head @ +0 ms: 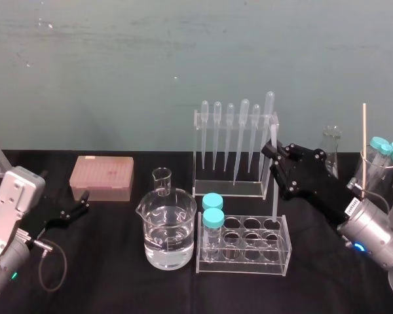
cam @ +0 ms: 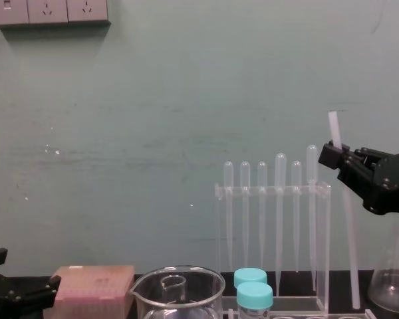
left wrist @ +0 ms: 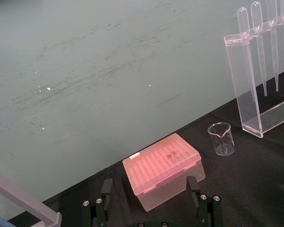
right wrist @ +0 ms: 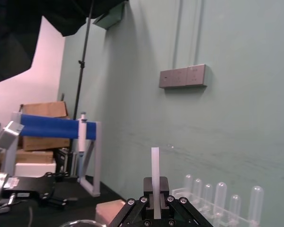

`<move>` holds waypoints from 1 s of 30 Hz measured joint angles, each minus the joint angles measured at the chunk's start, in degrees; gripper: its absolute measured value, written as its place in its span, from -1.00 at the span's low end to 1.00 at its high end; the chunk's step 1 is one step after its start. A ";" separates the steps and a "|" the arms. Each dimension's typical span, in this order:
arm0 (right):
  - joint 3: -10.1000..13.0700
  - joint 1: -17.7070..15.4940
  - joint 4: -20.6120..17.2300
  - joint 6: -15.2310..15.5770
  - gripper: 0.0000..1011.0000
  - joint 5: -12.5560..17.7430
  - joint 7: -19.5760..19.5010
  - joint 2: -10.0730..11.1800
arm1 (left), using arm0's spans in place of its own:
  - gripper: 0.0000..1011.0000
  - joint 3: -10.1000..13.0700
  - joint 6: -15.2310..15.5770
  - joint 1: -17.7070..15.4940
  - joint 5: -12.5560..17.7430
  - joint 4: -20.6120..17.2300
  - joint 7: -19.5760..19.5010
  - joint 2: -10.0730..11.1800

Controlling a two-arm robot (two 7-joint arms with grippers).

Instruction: Pick up the stirring rod with one hand, then place it down.

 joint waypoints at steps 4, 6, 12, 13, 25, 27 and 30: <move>0.16 -0.59 -0.84 1.08 -0.87 0.44 1.22 0.40 | 0.98 -0.01 0.00 0.00 0.00 0.00 0.00 0.00; 0.17 -0.87 -1.22 1.46 -0.87 0.55 1.49 0.57 | 0.98 0.00 0.00 0.00 0.00 0.00 0.00 0.00; 0.05 -2.02 -2.32 3.00 -0.87 0.61 1.92 1.27 | 0.98 0.00 0.00 0.00 0.00 0.00 0.00 0.00; 0.05 -2.08 -2.33 3.10 -0.87 0.56 1.91 1.31 | 0.98 0.00 0.00 0.00 0.00 0.00 0.00 0.00; -0.49 -1.66 -0.73 3.49 -0.87 -0.90 1.57 1.17 | 0.98 0.00 0.00 0.00 0.00 0.00 0.00 0.00; -0.77 -1.34 -0.06 3.65 -0.87 -1.01 1.74 1.00 | 0.98 0.00 0.00 0.00 0.00 0.00 0.00 0.00; -1.33 -0.70 1.14 3.89 -0.87 -1.13 2.21 0.74 | 0.98 0.00 0.00 0.00 0.00 0.00 0.00 0.00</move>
